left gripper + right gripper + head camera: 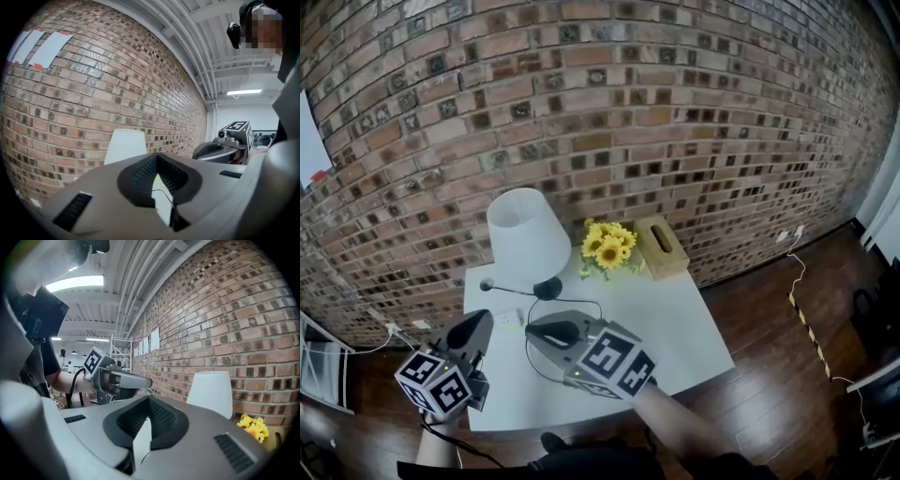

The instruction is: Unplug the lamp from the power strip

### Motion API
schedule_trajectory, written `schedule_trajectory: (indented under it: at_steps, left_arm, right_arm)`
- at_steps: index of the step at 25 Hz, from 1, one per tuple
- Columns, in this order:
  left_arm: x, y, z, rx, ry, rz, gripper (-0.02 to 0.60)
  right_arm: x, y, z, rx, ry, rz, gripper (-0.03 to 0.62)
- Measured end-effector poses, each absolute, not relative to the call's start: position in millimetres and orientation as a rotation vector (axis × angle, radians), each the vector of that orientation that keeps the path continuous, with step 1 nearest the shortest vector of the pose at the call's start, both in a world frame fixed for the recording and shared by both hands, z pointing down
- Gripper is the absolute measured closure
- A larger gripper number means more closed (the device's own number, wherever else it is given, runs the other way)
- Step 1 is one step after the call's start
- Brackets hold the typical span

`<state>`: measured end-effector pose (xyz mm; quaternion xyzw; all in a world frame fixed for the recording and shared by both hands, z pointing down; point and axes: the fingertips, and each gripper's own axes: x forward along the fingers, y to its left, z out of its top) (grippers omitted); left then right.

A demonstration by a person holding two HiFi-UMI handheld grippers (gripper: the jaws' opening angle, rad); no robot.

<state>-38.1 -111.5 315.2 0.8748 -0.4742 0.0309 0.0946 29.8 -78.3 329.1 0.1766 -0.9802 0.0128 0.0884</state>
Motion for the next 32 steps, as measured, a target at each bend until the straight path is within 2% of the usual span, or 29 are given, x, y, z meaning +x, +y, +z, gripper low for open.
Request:
schedule_trajectory:
  at_steps: [22, 32]
  left_arm:
    - [-14, -18, 314, 2.412, -1.665, 0.101, 0.569]
    - [23, -34, 298, 2.555, -1.501, 0.118, 0.569]
  right_arm:
    - [55, -19, 328, 0.23, -3.132, 0.127, 0.591]
    - [92, -25, 310, 0.485, -3.107, 0.031, 0.591]
